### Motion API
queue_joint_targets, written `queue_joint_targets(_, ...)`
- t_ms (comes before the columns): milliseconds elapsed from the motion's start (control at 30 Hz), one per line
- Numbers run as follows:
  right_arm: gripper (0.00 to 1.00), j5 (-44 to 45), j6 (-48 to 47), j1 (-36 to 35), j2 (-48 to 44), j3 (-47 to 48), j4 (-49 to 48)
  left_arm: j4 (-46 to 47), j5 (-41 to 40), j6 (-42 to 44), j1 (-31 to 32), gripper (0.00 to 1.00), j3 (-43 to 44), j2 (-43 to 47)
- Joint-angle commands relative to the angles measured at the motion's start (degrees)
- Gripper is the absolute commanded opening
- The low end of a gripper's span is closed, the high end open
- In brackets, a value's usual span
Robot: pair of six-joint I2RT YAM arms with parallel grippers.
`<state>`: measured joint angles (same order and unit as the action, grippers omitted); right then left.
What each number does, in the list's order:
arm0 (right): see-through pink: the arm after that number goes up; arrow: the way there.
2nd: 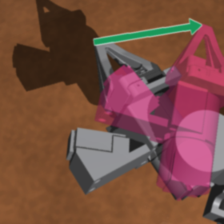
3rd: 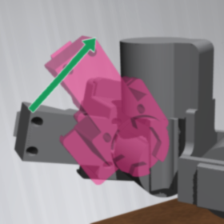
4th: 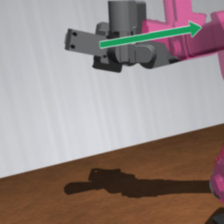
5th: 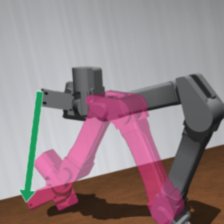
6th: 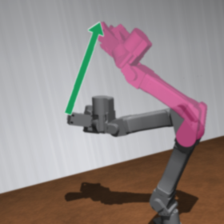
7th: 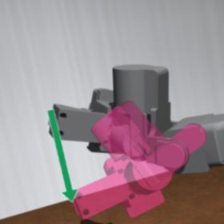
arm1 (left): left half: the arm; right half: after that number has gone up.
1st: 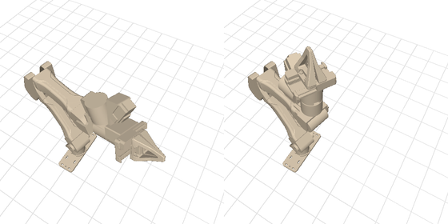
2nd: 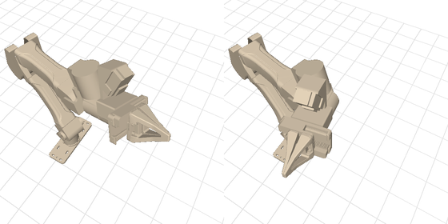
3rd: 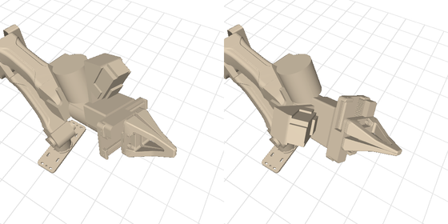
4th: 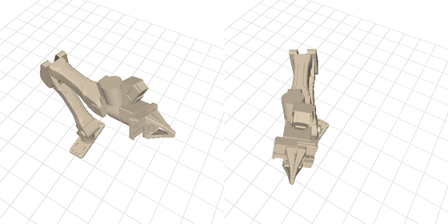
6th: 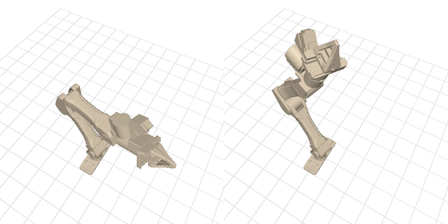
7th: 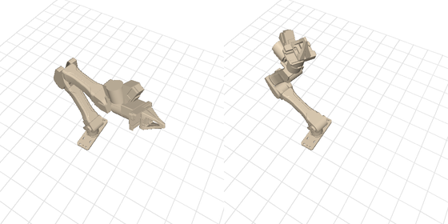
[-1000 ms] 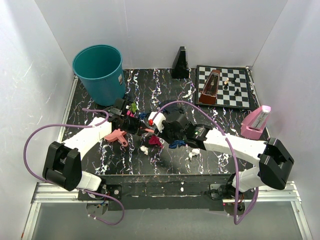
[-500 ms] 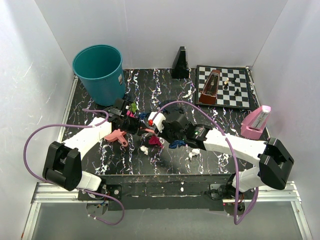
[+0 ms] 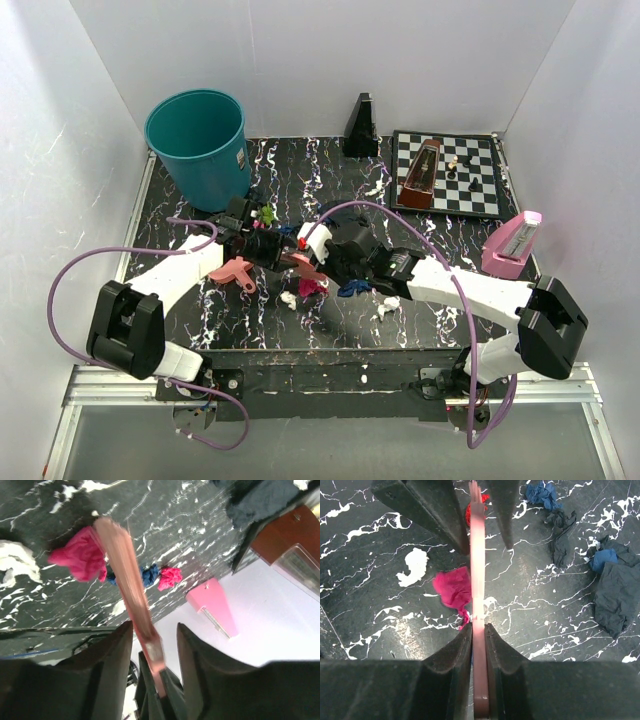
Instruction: Sweep away the paper scraps from the table
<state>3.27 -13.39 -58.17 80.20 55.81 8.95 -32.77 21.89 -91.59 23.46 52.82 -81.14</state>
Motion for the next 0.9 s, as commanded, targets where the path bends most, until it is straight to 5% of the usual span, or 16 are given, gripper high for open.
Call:
queue_joint_targets(0,0.01,1.4,4.0,-0.2,-1.4,1.1,-2.4,5.3,3.4,2.6,-1.6,0.55,-0.7,3.3)
queue_joint_targets(100,0.01,5.3,7.1,0.0,-2.6,-0.5,-3.9,4.8,1.1,4.2,-2.7,0.78,-0.9,7.0)
queue_joint_targets(200,0.01,6.0,10.6,0.6,-2.9,-0.4,-2.8,3.9,-1.4,6.2,-3.2,0.86,-0.4,11.4)
queue_joint_targets(667,0.01,1.8,34.1,14.7,-10.8,4.6,8.5,1.3,-12.2,33.8,-5.7,0.86,6.7,25.6)
queue_joint_targets(867,0.01,-8.3,39.1,22.4,-17.4,2.9,8.0,2.9,-14.4,42.6,-5.7,0.86,4.3,32.4)
